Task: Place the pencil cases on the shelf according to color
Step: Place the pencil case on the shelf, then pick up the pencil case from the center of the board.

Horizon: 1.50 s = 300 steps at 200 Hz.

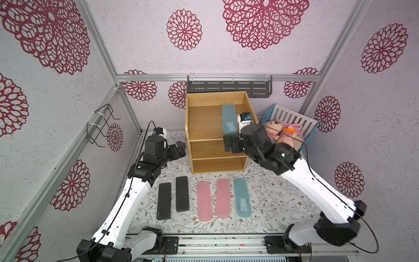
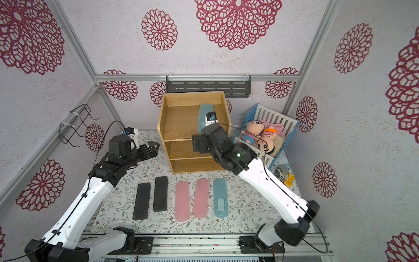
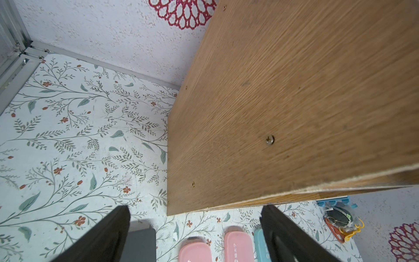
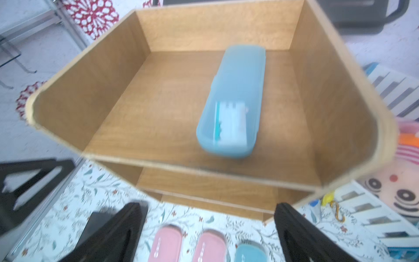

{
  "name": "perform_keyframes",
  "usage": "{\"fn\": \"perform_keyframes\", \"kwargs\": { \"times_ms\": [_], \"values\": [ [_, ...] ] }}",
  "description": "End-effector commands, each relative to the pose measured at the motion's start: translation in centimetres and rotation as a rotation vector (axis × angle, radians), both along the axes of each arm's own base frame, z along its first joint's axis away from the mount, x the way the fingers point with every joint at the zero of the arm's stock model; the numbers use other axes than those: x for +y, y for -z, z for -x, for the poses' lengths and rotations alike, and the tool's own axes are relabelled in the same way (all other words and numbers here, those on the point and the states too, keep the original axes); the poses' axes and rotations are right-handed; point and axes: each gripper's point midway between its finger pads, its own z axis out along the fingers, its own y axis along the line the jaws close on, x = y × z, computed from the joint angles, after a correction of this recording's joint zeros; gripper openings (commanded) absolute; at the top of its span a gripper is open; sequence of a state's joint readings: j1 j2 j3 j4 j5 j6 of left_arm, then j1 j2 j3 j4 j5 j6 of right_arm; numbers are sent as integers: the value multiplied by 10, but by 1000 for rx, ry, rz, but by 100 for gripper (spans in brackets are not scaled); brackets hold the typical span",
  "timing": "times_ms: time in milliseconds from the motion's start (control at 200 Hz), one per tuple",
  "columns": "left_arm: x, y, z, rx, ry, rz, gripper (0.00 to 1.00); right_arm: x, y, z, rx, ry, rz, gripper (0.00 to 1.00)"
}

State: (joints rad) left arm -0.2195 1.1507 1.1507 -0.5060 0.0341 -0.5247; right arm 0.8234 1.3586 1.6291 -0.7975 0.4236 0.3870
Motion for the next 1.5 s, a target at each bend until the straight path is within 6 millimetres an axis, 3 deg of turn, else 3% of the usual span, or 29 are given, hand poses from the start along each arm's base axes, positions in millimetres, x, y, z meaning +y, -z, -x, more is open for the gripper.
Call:
{"fn": "perform_keyframes", "kwargs": {
  "times_ms": [0,95,285,375,470,755,1081,1261,1496],
  "values": [
    [5,-7,-4,-28,-22,-5,97,-9,28,27,29,-4,-118,97],
    [7,-6,-3,-23,-32,-16,97,-13,81,56,140,-40,-139,96],
    [19,-4,5,-14,-61,-85,97,-36,208,100,417,38,-48,96],
    [26,-1,7,-8,-88,-117,97,-43,247,116,494,51,-27,97],
    [25,-3,5,-13,-87,-113,97,-45,271,124,539,47,-16,98],
    [22,5,2,19,-72,-108,97,-36,317,126,621,41,75,99],
    [21,5,2,20,-70,-102,97,-53,348,131,680,109,199,99],
    [21,5,2,19,-71,-103,97,-68,351,135,682,139,245,99],
    [22,6,2,24,-74,-104,97,-47,344,132,664,58,169,99]
  ]
}}
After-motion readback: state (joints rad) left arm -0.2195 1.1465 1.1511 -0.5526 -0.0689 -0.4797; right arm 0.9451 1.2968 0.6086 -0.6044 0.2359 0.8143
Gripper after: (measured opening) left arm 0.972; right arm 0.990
